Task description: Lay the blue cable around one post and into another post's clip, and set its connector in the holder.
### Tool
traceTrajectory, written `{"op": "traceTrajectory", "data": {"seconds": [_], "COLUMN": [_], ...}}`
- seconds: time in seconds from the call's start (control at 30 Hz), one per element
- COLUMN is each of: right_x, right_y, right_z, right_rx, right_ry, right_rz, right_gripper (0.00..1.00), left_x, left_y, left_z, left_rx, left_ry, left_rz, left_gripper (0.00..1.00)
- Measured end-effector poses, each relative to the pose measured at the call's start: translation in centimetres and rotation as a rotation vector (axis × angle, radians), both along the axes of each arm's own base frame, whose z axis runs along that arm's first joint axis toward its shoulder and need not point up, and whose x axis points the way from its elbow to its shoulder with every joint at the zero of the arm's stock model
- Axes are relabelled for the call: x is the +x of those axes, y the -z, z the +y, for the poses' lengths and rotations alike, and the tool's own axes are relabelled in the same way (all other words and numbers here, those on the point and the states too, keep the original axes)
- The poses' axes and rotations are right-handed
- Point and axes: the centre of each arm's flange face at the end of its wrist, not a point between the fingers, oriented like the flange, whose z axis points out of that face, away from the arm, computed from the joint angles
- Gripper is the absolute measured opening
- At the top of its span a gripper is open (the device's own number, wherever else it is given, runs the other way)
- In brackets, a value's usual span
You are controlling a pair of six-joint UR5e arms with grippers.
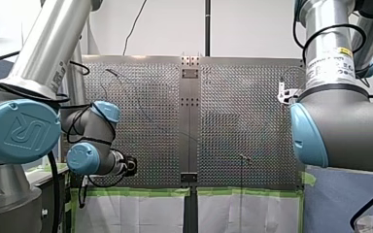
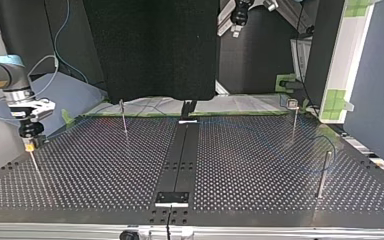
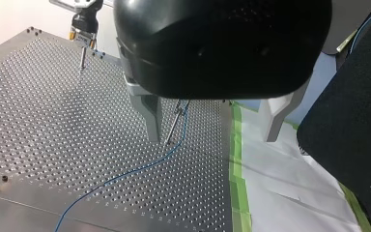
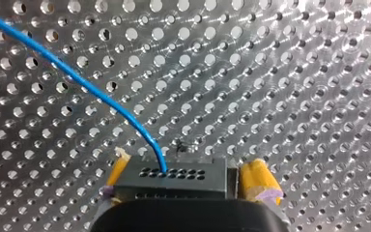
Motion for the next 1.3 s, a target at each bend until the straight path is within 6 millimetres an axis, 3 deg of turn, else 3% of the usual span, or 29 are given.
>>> {"op": "traceTrajectory", "data": {"seconds": [1.3], "right_x": [-0.01], "right_y": [-0.83], "right_z": [0.05], "right_rx": [0.036], "right_ry": [0.007], "right_rz": [-0.032], "right_gripper": [0.99], "left_x": [-0.05], "left_y": [0.02], "left_z": [0.00], "left_rx": [-0.001], "left_ry": [0.000], "left_rz": [0.004], "left_gripper": [1.00]}}
